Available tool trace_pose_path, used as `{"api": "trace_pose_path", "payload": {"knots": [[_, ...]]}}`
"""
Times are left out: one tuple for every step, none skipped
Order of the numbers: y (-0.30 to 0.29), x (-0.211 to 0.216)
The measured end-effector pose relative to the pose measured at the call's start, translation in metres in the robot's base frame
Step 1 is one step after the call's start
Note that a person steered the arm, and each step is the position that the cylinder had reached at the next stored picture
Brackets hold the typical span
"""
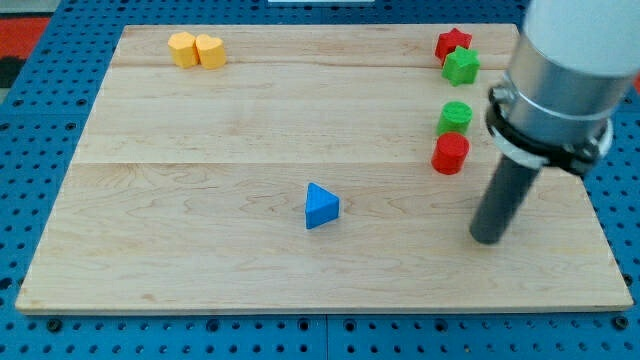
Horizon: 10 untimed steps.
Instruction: Push the blue cube closer to red circle
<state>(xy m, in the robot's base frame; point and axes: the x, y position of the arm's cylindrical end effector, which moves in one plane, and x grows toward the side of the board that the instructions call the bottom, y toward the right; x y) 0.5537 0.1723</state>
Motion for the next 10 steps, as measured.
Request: {"api": "trace_pose_path", "payload": {"knots": [[0.051, 0.01], [0.077, -0.012], [0.085, -0.035], [0.072, -0.039], [0.056, -0.039], [0.05, -0.041], [0.032, -0.042], [0.007, -0.052], [-0.009, -0.066], [-0.036, -0.074]]}}
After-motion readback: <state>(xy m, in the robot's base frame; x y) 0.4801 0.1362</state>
